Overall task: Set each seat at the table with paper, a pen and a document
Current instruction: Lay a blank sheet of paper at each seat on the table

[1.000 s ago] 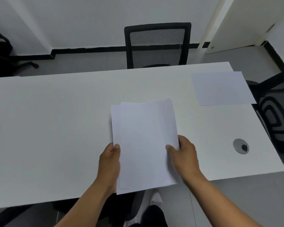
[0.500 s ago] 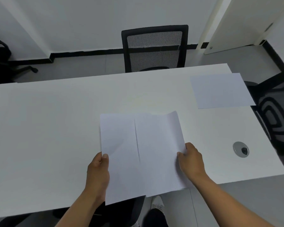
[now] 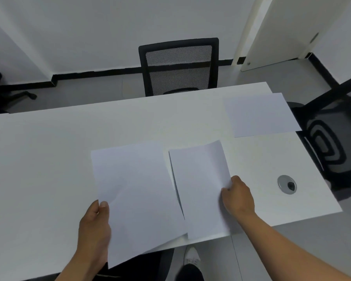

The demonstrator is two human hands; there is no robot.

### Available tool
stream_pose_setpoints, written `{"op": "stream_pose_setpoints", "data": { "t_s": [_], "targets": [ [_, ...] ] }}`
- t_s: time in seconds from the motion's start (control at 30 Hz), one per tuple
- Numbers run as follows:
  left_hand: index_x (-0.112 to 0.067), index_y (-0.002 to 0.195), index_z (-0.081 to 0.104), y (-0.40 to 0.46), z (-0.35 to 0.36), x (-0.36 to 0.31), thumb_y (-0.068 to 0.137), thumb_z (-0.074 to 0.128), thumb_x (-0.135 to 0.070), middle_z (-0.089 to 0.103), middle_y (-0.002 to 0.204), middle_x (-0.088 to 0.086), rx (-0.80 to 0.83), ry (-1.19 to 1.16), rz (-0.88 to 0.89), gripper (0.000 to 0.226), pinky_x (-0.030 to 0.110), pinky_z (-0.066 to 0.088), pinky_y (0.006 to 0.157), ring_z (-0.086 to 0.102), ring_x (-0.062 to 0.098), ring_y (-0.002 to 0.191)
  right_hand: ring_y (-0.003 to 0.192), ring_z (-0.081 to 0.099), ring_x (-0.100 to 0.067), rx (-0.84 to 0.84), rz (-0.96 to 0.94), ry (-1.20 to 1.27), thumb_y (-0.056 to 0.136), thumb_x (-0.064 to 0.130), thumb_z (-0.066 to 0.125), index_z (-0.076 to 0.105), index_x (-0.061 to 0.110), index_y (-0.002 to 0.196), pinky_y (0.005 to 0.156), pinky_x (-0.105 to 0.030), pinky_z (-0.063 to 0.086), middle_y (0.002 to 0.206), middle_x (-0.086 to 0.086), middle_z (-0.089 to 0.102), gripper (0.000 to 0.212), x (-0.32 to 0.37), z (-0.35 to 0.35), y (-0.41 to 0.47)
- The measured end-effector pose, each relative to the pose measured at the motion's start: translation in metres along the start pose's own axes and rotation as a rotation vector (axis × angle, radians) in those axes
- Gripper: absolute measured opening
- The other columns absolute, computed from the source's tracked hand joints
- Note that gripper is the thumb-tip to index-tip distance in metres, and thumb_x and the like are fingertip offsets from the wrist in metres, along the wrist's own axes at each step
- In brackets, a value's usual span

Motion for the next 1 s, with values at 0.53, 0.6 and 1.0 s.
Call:
{"op": "stream_pose_setpoints", "data": {
  "t_s": [0.53, 0.6, 1.0],
  "targets": [
    [-0.025, 0.109, 0.079, -0.015, -0.008, -0.014, 0.116, 0.05, -0.03, 0.082, 0.112, 0.007, 0.035, -0.087, 0.023, 0.03, 0.054, 0.057, 0.098, 0.071, 0.029, 0.094, 0.094, 0.061, -0.035, -0.011, -0.027, -0.049, 0.096, 0.02, 0.063, 0.044, 0.015, 0.105, 0.073, -0.04, 0.047, 0.103, -0.004, 0.058, 0.022, -0.005, 0.004, 0.002],
    [-0.026, 0.11, 0.079, -0.018, -0.003, -0.015, 0.116, 0.05, -0.029, 0.082, 0.116, 0.005, 0.054, -0.095, 0.019, 0.03, 0.057, 0.056, 0.104, 0.074, 0.031, 0.106, 0.099, 0.064, -0.037, -0.011, -0.023, -0.051, 0.094, 0.022, 0.065, 0.047, 0.014, 0.108, 0.076, -0.042, 0.052, 0.107, -0.007, 0.062, 0.024, -0.006, 0.003, 0.003],
    [-0.029, 0.113, 0.08, -0.034, 0.011, -0.027, 0.117, 0.047, -0.031, 0.082, 0.119, 0.003, 0.106, -0.122, 0.036, 0.033, 0.066, 0.053, 0.111, 0.073, 0.038, 0.122, 0.105, 0.062, -0.029, -0.079, -0.255, 0.055, 0.101, 0.029, 0.066, 0.066, 0.013, 0.115, 0.086, -0.039, 0.049, 0.115, -0.007, 0.065, 0.021, 0.043, -0.019, -0.024]
  ]
}}
Point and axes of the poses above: each hand's wrist, its own y-axis towards the middle knuckle, its own z-axis out of the palm, x = y × z, the point moved 7 cm from there along y, towards the middle knuckle
